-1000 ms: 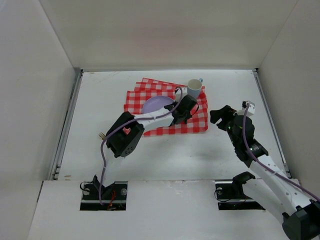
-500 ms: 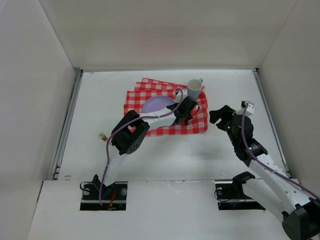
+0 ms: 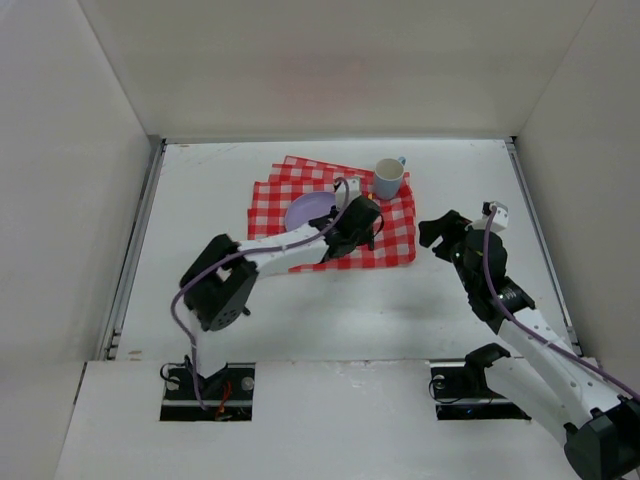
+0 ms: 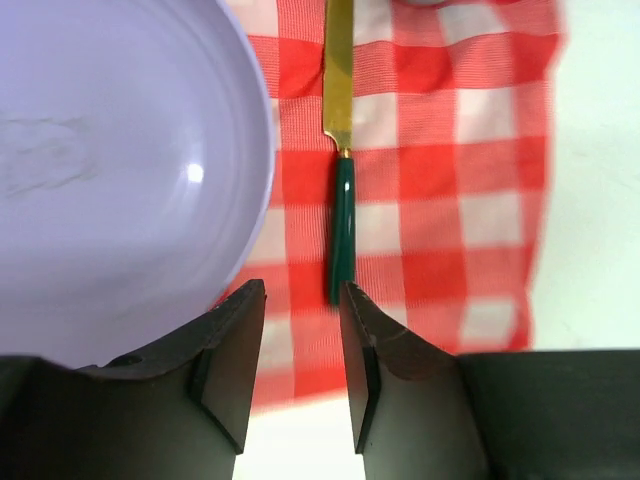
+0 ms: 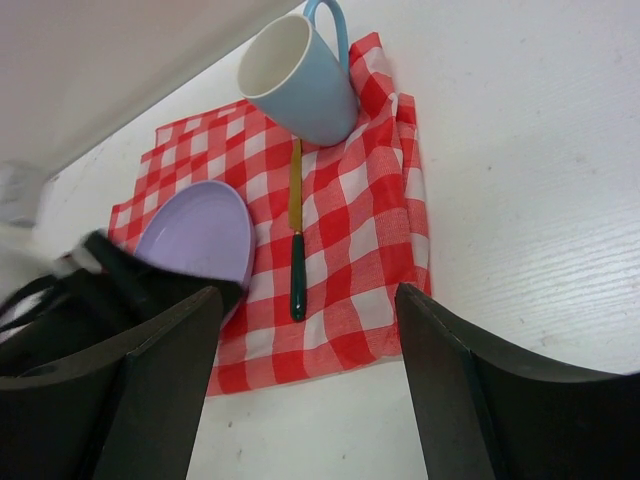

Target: Set the dinner table for one person

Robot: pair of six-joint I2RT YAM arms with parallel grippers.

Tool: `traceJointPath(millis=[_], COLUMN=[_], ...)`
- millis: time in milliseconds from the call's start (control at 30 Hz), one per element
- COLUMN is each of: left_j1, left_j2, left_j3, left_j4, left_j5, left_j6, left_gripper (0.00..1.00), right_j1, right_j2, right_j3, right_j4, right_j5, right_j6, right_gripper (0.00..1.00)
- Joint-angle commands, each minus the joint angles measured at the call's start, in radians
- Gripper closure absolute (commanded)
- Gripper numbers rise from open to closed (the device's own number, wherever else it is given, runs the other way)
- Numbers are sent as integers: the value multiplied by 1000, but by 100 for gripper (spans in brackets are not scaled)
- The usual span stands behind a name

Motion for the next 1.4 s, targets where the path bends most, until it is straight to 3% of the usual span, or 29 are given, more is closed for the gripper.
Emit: traceJointPath(millis=[0, 100, 200, 267, 400, 500, 700, 1033, 1367], left_j1=[-31, -34, -10, 42, 191, 303, 426, 423, 444], left_j2=[-285, -521, -780, -951, -1173, -1253, -1189, -1048, -947], left_j3=[-140, -364, -584, -688, -800, -853, -925, -983, -1014], left_j4=[47, 55, -21, -196, -523, -601, -511, -318, -238], left_j5=[-96, -194, -325, -365, -334, -285, -142, -102, -81], left_j6=[68, 50, -13, -123, -318, -317, -277, -274, -277], left_gripper=[66, 67, 67, 67, 65, 65, 65, 66, 70], right_j1=[3, 9, 21, 29, 41, 49, 57, 95, 129], right_j2=[-15, -8, 6, 18, 46, 54, 71, 124, 144], right_j3=[11, 12, 20, 24, 32, 37, 43, 61, 72], right_j4=[55, 55, 55, 55, 55, 55, 55, 63, 70], right_j5=[9, 8, 3, -1, -9, -12, -15, -17, -4], right_j6=[-3, -3, -6, -6, -9, -15, -24, -35, -45], right_gripper=[24, 32, 57, 64, 61, 48, 42, 42, 43])
